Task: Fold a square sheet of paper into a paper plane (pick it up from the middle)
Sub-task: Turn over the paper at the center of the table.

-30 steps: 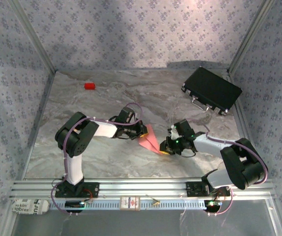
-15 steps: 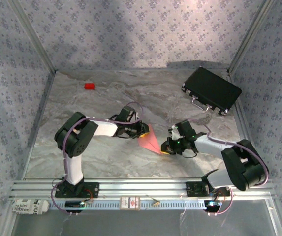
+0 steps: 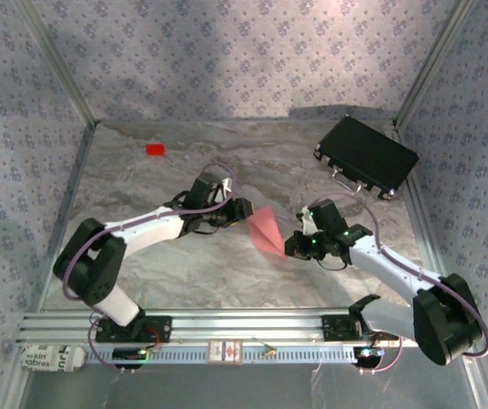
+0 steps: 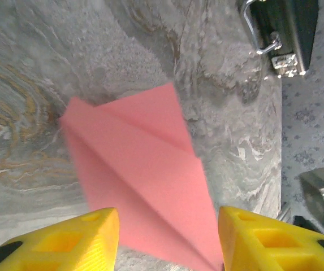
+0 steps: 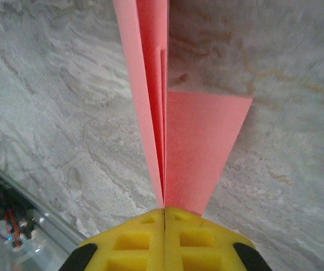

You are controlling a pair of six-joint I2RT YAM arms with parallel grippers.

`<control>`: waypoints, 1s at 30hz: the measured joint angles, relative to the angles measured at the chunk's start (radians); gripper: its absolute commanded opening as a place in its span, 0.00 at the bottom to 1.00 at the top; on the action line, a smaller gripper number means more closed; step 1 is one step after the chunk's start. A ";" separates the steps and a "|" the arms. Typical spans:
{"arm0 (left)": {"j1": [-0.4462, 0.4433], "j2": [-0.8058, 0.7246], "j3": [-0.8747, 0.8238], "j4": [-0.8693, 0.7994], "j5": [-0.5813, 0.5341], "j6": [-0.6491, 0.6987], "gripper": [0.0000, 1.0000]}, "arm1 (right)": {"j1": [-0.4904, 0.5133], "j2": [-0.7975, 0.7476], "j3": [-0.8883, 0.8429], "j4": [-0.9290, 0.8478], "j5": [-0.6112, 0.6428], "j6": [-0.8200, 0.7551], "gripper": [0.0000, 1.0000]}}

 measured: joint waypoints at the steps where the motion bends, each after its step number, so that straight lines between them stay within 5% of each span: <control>1: 0.002 -0.030 -0.023 -0.002 -0.014 0.000 0.50 | 0.012 -0.004 0.036 -0.039 0.042 -0.016 0.05; 9: 0.075 -0.216 -0.213 -0.045 -0.101 -0.012 0.51 | 0.182 0.045 0.331 -0.355 0.537 -0.108 0.04; 17: 0.142 -0.391 -0.291 -0.079 -0.163 -0.032 0.52 | 0.406 0.350 0.523 -0.662 1.089 -0.098 0.04; 24: 0.194 -0.459 -0.322 -0.115 -0.182 -0.047 0.52 | 0.617 0.565 0.571 -0.702 1.167 -0.118 0.11; 30: 0.218 -0.475 -0.323 -0.144 -0.179 -0.049 0.53 | 0.714 0.615 0.636 -0.601 1.043 -0.146 0.37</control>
